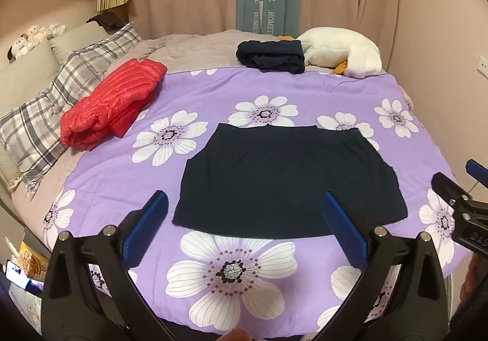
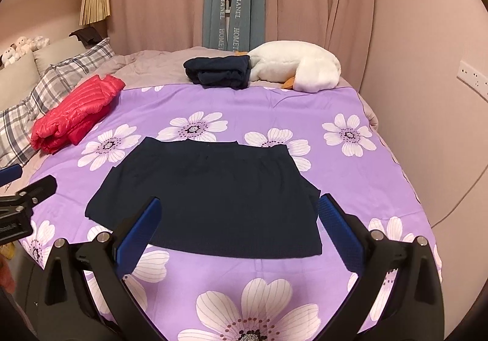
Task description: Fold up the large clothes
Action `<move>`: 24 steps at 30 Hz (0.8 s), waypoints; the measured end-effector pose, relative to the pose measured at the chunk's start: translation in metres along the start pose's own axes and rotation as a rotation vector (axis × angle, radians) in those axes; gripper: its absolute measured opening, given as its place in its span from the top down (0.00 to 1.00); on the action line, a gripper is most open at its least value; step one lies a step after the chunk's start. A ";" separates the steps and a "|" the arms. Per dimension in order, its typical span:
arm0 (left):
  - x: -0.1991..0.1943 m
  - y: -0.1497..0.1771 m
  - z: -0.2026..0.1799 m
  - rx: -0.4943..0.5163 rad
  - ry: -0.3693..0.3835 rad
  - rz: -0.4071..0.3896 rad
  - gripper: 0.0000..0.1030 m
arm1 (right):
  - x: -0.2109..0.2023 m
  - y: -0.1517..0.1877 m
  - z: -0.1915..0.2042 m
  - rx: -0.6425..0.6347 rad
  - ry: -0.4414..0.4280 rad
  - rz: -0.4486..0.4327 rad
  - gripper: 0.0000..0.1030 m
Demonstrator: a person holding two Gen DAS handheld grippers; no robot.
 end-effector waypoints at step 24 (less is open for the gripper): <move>0.041 0.041 0.005 -0.014 -0.030 0.166 0.02 | 0.042 0.047 0.022 0.006 -0.052 0.202 0.01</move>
Point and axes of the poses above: each gripper's, at about its wrist camera, not at the fingertips, and x roughly the way its jaws point, z to its left, y to its underside, the point moved 4 cm from there along x, roughly the way its jaws point, and after that the axes turned 11 degrees about -z, right-handed, at the moved point
